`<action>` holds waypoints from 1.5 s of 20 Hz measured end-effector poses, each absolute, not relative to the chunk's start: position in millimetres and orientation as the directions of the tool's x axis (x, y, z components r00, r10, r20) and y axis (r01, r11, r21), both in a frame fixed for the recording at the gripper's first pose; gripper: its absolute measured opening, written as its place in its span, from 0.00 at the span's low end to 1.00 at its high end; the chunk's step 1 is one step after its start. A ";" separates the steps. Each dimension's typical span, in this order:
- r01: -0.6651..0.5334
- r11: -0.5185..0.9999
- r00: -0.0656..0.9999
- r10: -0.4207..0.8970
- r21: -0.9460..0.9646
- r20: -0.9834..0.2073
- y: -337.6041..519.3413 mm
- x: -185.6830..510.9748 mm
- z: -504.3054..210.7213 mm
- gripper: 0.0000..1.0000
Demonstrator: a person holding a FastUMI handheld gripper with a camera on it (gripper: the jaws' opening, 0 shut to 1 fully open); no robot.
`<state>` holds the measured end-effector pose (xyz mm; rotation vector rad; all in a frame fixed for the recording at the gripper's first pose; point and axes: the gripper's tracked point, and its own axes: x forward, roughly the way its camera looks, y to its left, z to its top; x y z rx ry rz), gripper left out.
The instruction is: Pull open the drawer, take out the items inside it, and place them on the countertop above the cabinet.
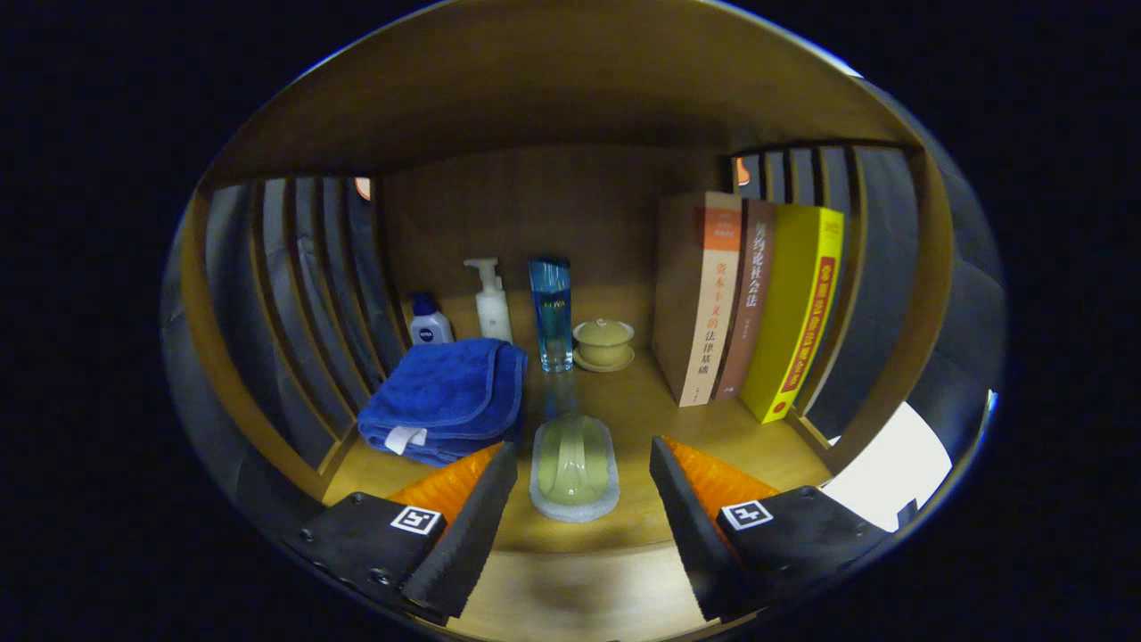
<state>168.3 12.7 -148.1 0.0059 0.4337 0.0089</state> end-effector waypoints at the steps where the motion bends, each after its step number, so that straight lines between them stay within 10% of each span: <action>1: -0.013 1.000 0.917 0.016 0.011 -0.400 13.9 156.3 -139.8 0.99; 15: -0.047 0.998 0.982 0.038 -0.044 -0.185 22.2 -21.5 -107.0 0.98; 30: -0.052 0.995 0.973 0.032 -0.082 -0.227 4.6 -128.2 -194.5 0.97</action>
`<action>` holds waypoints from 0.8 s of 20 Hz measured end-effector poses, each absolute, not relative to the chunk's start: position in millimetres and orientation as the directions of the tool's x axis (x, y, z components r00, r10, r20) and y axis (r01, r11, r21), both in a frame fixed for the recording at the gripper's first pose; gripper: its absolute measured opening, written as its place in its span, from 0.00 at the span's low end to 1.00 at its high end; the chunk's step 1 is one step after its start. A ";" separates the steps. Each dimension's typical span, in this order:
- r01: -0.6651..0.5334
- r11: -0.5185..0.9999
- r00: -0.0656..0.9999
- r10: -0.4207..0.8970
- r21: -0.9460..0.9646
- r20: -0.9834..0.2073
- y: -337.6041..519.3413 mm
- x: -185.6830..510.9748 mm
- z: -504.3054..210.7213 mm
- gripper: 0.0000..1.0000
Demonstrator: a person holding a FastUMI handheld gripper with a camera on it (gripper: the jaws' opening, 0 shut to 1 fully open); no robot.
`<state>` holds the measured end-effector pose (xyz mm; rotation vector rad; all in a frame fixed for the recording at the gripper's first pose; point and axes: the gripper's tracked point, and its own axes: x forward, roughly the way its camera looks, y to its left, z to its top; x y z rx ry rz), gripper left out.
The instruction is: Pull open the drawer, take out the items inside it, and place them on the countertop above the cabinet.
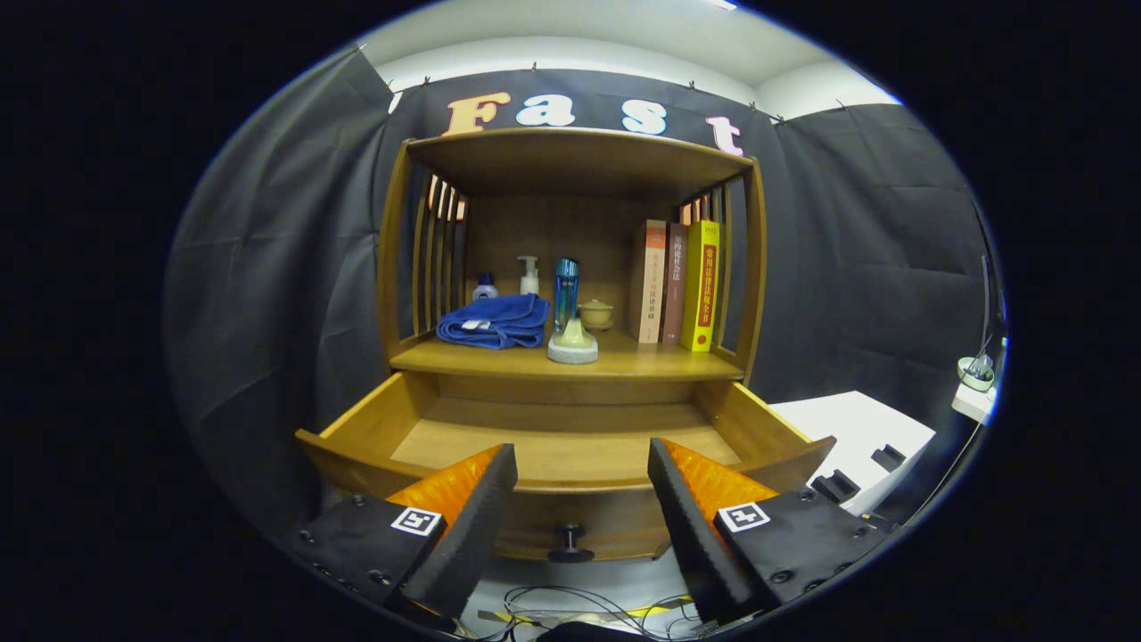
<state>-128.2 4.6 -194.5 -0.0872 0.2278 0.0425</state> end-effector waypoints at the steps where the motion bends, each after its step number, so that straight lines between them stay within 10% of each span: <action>1: -0.056 0.995 0.970 0.034 -0.084 -0.241 4.9 -131.3 -202.9 0.97; 16: -0.081 0.996 0.944 0.068 -0.027 -0.323 10.3 -122.7 -267.5 0.97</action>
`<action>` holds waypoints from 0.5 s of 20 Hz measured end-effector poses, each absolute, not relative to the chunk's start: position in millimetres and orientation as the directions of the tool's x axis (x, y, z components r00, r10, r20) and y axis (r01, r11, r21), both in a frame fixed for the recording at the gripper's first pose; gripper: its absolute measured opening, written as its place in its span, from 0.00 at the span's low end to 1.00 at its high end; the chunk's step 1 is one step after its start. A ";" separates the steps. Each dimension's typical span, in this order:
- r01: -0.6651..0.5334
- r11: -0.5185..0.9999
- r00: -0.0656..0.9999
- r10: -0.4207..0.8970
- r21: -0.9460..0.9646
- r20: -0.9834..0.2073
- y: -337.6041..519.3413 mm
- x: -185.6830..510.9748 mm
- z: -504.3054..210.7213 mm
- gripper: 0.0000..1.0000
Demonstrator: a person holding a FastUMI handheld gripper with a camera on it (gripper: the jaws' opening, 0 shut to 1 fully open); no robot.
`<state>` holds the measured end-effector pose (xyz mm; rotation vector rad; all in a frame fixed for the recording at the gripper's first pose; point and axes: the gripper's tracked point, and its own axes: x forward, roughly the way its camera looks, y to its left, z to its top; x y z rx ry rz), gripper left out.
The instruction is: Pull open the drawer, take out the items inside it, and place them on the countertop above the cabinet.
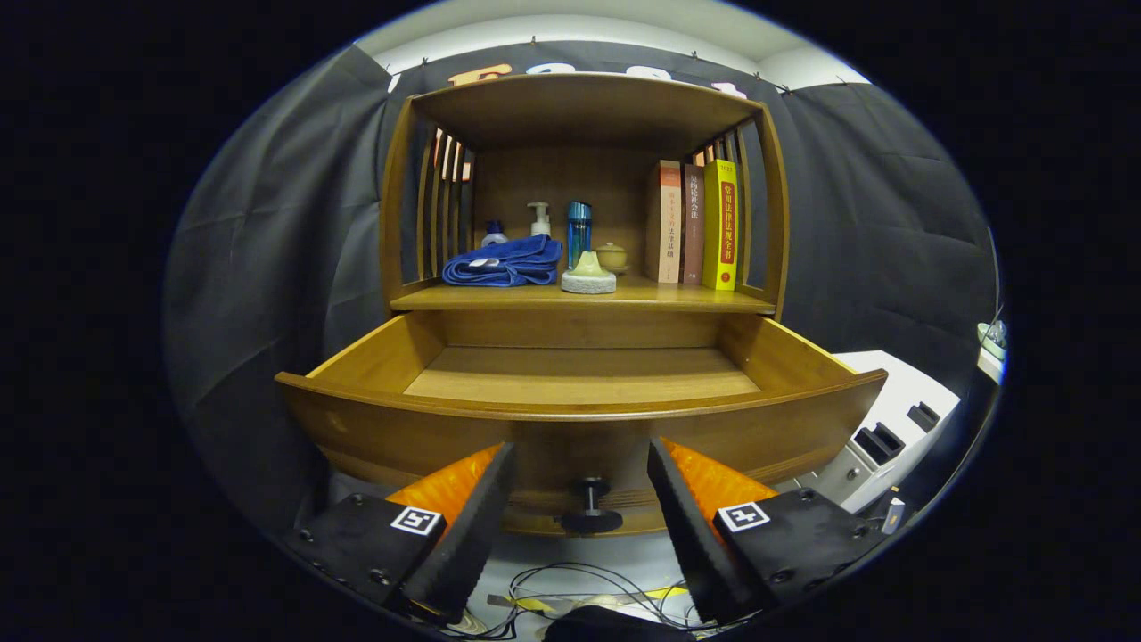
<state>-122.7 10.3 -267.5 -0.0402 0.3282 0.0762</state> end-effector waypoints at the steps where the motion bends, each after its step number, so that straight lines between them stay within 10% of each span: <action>1: -0.080 0.996 0.943 0.068 -0.025 -0.326 9.8 -122.1 -268.3 0.97; 10: -0.055 0.998 0.938 0.058 0.017 -0.341 11.5 -112.0 -275.3 0.97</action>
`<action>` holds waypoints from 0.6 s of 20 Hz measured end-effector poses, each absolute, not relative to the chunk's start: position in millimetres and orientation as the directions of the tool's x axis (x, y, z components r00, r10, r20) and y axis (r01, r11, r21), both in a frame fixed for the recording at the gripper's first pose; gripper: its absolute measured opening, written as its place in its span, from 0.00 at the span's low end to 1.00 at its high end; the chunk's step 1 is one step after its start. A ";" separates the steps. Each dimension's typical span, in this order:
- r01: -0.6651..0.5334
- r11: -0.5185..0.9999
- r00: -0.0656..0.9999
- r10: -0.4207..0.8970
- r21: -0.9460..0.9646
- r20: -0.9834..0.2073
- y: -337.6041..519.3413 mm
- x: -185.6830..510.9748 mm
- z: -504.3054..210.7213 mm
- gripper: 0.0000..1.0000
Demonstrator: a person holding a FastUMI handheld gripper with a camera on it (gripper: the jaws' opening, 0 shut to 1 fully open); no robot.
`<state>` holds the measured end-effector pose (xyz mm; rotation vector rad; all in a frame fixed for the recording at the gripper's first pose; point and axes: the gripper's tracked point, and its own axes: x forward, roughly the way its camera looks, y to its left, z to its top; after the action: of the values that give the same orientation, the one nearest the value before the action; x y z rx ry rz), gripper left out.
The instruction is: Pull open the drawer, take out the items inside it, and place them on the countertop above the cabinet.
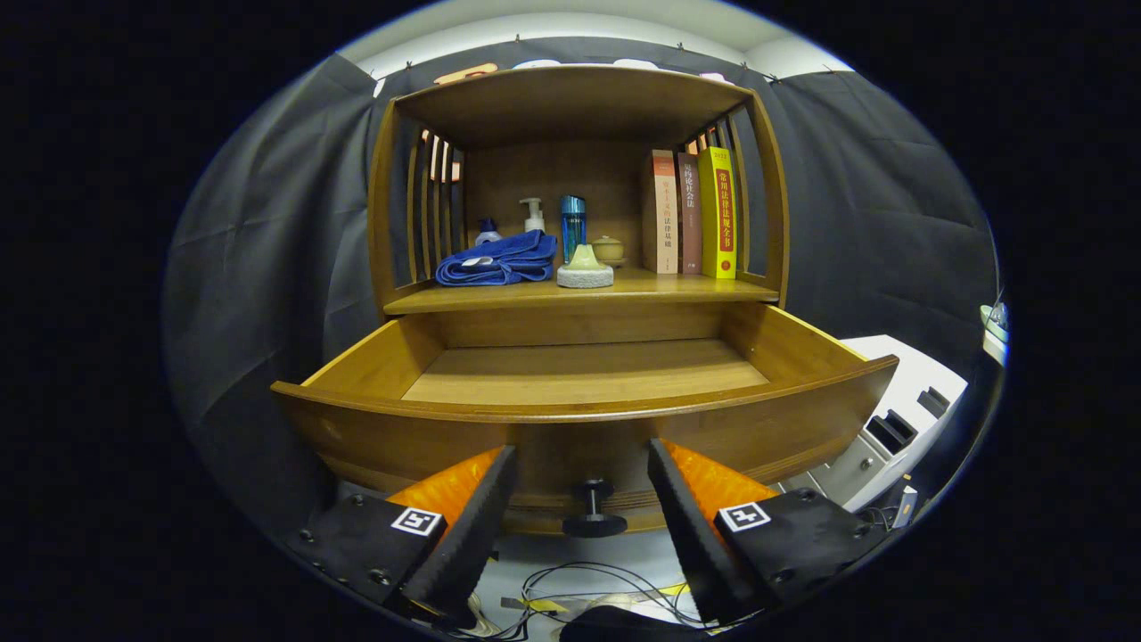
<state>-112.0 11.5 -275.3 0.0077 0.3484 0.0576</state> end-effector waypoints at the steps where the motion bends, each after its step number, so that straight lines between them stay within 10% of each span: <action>1: -0.051 0.998 0.938 0.056 0.022 -0.343 12.4 -109.5 -276.0 0.98; 12: -0.053 0.998 0.938 0.060 0.030 -0.342 13.8 -62.2 -278.1 0.98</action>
<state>-62.2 13.8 -278.1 0.0206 0.3502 0.0574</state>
